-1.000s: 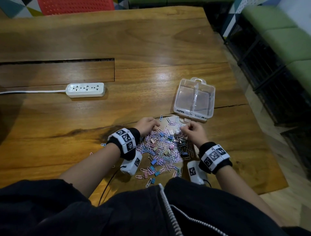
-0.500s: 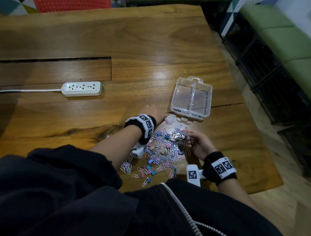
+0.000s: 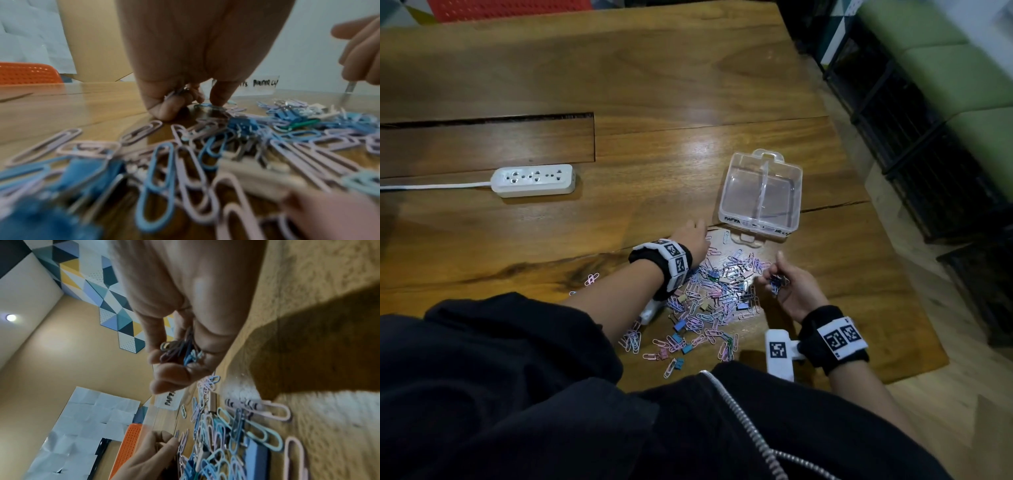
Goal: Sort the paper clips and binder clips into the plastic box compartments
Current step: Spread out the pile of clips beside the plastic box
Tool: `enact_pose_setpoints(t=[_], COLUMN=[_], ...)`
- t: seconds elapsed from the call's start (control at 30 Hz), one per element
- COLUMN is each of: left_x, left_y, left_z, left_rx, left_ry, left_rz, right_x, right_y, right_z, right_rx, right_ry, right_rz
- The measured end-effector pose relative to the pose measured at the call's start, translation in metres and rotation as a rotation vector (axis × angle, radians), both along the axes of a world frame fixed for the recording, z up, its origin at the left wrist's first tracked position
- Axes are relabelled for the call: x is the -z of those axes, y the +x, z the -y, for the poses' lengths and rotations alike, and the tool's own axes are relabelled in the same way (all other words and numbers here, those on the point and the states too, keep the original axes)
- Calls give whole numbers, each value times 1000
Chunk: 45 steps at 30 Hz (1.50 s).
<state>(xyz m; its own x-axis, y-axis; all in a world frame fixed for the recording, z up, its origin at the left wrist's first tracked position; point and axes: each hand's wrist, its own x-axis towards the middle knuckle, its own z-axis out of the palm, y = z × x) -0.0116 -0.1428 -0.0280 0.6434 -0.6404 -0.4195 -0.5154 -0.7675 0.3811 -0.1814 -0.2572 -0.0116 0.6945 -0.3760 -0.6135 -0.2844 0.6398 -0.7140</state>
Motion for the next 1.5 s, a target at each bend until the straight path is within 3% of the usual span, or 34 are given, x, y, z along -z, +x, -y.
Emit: enact_pose_setpoints(t=[0.2,0.27,0.37,0.43,0.67,0.83,0.97,1.07,1.2,1.37,1.43,1.5], left_x=[4,3,2,2,-2,-16,-28,-22,-16,-21,-19,-19], left_y=[-11,-14,-14,-16,-23,-13,-8,-6,-8,-14,-15,-19], left_z=[-11,-13,-13,-11,-12,-22,-41,-50,-52,-48,-44,-39], left_rx=[166,185,214,225,248,64,-250,-349,-423,-589,-492,-247], left_ry=[47,40,61,103,129,-26,-268,-366,-410,-497,-381,-207], left_rz=[-5,-1,10,38,27,-312,-896,-1090,-1121,-1189,-995,-641], right_x=[0,3,9,12,14,18,23,25,25,13,8,5], right_y=[0,1,0,-2,-12,-13,-11,-10,-12,-14,-14,-13], right_z=[11,9,0,-7,-19,-26,-27,-29,-23,-12,-8,-3], right_rx=[-7,-91,-379,-541,-644,-610,-617,-650,-658,-341,-195,-106], right_ry=[-146,-339,-785,-957,-986,-1071,-1039,-1054,-982,-522,-328,-215], right_rz=[-86,-217,-443,-528,-566,-453,-455,-452,-435,-271,-185,-135])
